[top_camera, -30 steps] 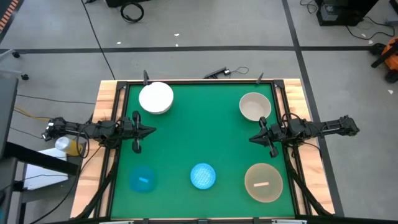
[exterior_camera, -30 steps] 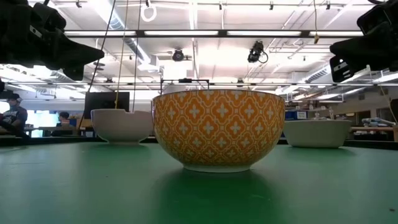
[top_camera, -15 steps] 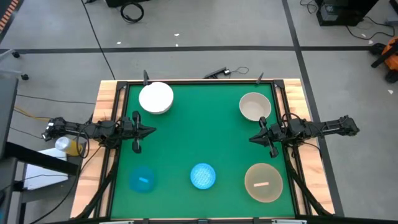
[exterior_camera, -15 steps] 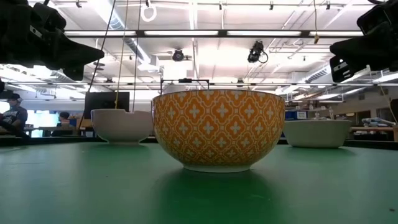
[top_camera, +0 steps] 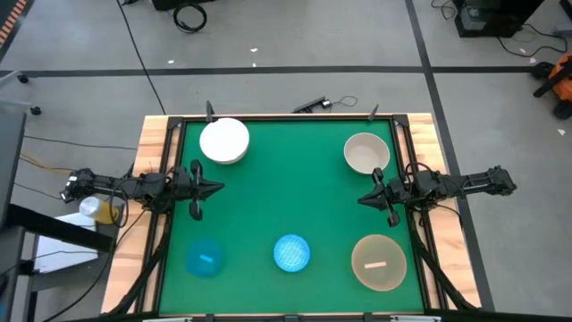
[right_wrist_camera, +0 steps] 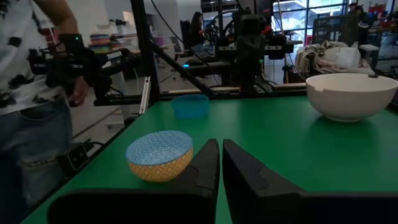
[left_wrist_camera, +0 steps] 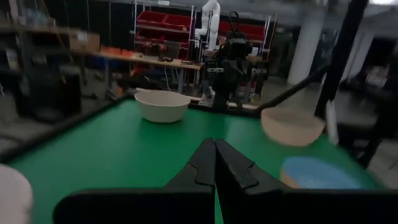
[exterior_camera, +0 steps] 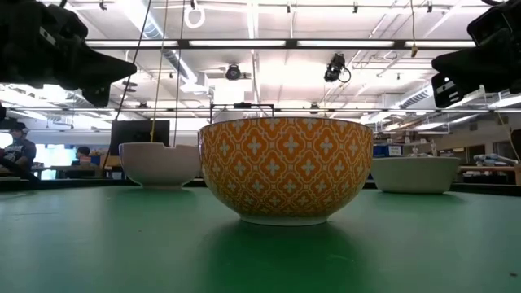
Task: Nest bowls inside each other
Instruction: Stack the transparent light orange bowl on top of the white bowl
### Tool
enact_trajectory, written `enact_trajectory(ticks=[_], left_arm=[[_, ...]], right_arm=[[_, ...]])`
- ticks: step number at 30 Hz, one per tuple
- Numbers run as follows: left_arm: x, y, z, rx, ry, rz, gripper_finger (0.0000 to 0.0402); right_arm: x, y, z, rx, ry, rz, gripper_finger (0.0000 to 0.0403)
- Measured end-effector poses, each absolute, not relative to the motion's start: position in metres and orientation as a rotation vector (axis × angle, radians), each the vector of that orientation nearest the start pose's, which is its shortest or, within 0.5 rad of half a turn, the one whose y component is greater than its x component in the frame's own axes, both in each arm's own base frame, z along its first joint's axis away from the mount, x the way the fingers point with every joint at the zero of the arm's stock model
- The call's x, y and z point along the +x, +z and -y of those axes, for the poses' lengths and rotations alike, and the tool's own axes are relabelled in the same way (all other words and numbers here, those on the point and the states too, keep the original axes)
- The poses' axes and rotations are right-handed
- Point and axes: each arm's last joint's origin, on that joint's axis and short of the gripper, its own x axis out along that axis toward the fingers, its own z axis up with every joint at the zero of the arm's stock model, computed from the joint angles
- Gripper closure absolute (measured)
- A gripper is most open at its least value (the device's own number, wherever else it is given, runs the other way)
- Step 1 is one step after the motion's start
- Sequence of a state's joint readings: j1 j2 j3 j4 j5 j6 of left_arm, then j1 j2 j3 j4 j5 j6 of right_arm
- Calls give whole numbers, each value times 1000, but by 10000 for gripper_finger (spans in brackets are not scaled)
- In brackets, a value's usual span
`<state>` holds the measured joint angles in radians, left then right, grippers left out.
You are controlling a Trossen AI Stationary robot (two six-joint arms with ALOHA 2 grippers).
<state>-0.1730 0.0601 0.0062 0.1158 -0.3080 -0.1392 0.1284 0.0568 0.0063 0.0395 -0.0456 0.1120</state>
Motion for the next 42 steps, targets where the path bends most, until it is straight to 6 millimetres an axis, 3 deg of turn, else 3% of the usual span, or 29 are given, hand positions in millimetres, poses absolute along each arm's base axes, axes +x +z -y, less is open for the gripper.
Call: enact_trajectory(ticks=[7,13,18,22,26,30,34,37,42], left_arm=[[99,173,8,-457,132,98,397],[98,181,5,-626,188,221,397],[94,190,-3,-662,395,381,397],[94,188,-5,-643,462,373,397],[95,183,-6,-754,459,362,397],[97,182,-5,-791,429,340,397],[100,176,-4,-767,451,278,397],[102,173,-4,-757,463,248,397],[103,171,-3,-772,452,229,397]], right_arm=[[100,165,-14,111,168,-21,373],[100,166,-6,-3,-70,-3,373],[100,169,-2,-51,-168,24,373],[100,169,-3,-54,-153,25,373],[100,172,-2,-149,-174,45,373],[97,184,3,96,-312,197,373],[94,183,13,612,-563,352,373],[92,178,18,898,-671,470,373],[94,167,22,1114,-739,503,373]])
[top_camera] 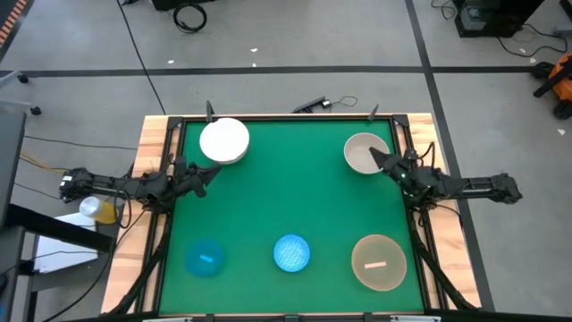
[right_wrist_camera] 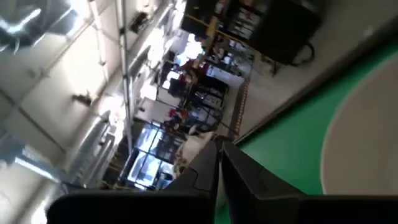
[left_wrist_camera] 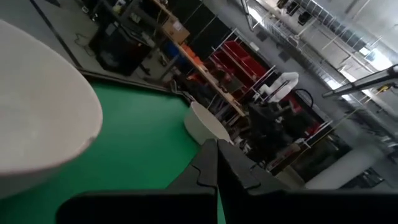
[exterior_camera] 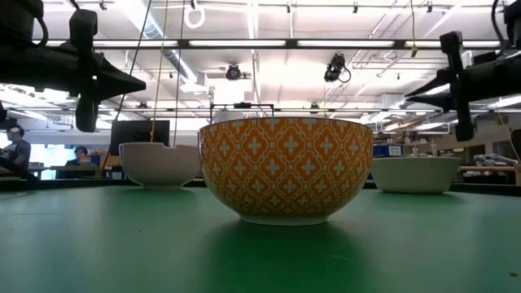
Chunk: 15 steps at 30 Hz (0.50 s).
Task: Nest bowls inside each other
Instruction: Stack the transparent light orange bowl on top of the white bowl
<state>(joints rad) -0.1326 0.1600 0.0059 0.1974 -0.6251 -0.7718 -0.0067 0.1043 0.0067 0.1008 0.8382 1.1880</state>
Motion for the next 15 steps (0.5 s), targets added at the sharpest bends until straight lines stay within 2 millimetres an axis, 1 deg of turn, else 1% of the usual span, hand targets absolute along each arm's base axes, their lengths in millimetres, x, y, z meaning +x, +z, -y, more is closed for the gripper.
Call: enact_trajectory(ticks=[2,4,6,8,10,12,15], left_arm=[[103,171,-3,-803,429,228,397],[104,172,-2,-806,396,214,397],[104,172,-1,-790,384,162,397],[103,181,-1,-784,373,139,397],[102,189,-1,-772,365,112,397],[101,198,0,-741,353,85,397],[100,213,1,-677,326,62,390]], right_arm=[[96,165,23,1126,-741,482,373],[97,166,24,1181,-727,512,375],[100,170,23,1242,-641,517,383],[105,182,21,1264,-520,475,393],[110,196,19,1266,-442,417,396],[118,211,16,1268,-402,360,394],[137,237,12,1262,-374,265,395]])
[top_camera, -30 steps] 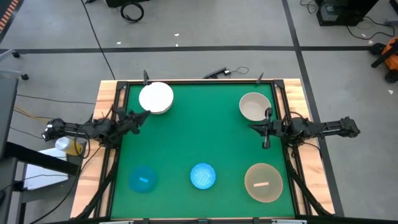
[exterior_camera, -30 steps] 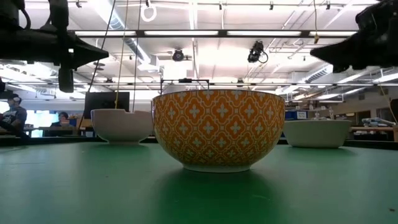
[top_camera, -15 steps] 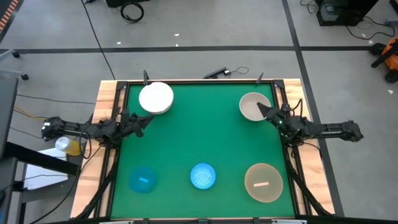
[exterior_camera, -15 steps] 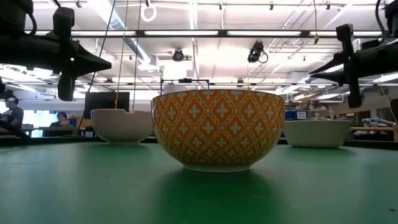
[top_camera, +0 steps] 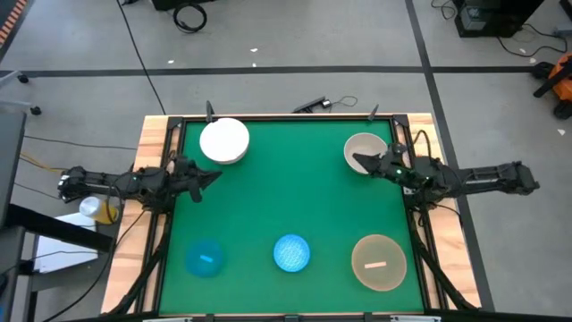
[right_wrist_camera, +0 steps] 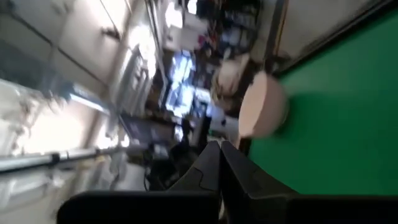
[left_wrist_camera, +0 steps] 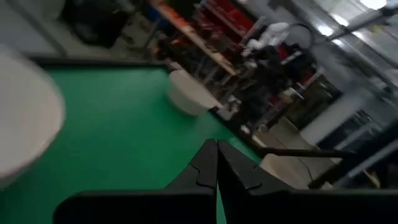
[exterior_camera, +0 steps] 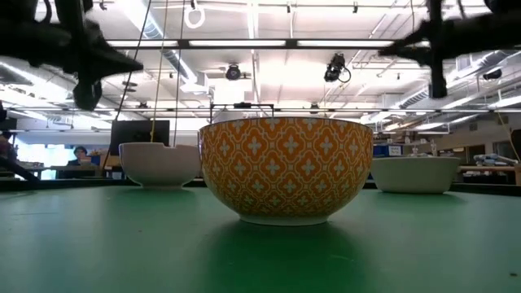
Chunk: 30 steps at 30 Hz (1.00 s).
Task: Nest bowls inside each other
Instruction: Stack the transparent light orange bowl on top of the white bowl
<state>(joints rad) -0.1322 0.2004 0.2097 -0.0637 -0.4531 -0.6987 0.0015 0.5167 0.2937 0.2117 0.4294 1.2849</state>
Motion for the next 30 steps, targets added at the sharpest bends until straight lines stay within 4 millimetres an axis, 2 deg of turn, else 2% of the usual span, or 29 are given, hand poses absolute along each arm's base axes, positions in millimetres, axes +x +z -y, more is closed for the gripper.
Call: enact_trajectory(ticks=[3,7,11,14,17,19,24,26,28,30], left_arm=[[101,229,1,-606,328,33,363],[108,244,2,-508,343,-42,310],[120,259,5,-440,295,-94,260],[130,267,7,-384,270,-136,235],[139,271,7,-350,274,-167,222],[145,272,7,-346,286,-182,219],[153,268,4,-405,328,-210,218],[154,267,4,-457,336,-205,218],[154,268,5,-476,316,-208,218],[154,268,6,-486,281,-217,218]], right_arm=[[164,257,5,1242,-358,110,395],[206,265,-6,1168,-282,-167,386],[241,254,-18,1187,-153,-475,377],[255,242,-25,1220,-93,-799,380],[254,237,-30,1163,-188,-1117,390],[252,245,-33,1059,-234,-1248,393],[242,275,-38,716,-337,-1410,384],[236,279,-43,581,-299,-1464,372],[229,278,-48,527,-260,-1528,358],[223,276,-51,576,-248,-1615,338]])
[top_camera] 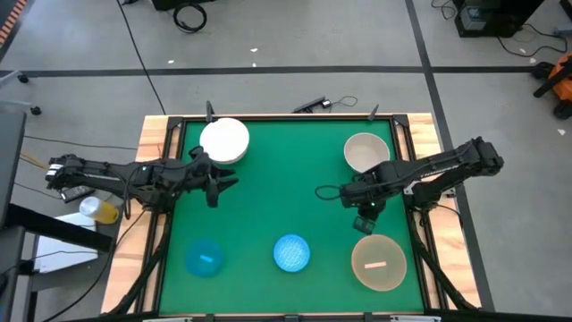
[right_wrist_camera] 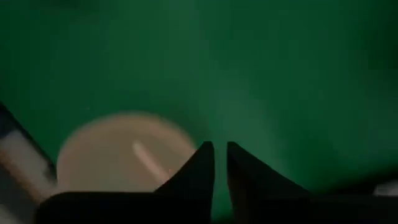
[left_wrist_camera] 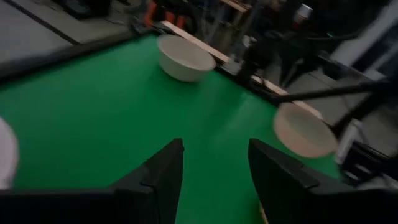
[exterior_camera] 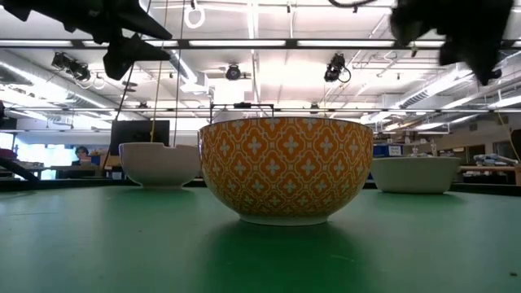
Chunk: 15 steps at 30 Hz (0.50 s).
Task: Nest bowls inside each other
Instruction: Stack the transparent light orange bowl on top of the white bowl
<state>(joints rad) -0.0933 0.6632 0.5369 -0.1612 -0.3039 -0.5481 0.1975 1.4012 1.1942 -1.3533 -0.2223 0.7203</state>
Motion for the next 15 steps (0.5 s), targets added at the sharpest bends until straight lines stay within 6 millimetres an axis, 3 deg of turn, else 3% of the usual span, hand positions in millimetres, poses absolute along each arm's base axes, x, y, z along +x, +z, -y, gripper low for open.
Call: enact_trajectory(ticks=[3,10,15], left_arm=[[155,268,8,-511,200,-235,220],[168,259,15,-488,167,-306,234],[178,250,17,-457,180,-360,234]], right_arm=[[218,277,-61,619,-160,-1691,293],[213,271,-101,335,-81,-1632,160],[220,253,-118,195,-136,-1643,124]])
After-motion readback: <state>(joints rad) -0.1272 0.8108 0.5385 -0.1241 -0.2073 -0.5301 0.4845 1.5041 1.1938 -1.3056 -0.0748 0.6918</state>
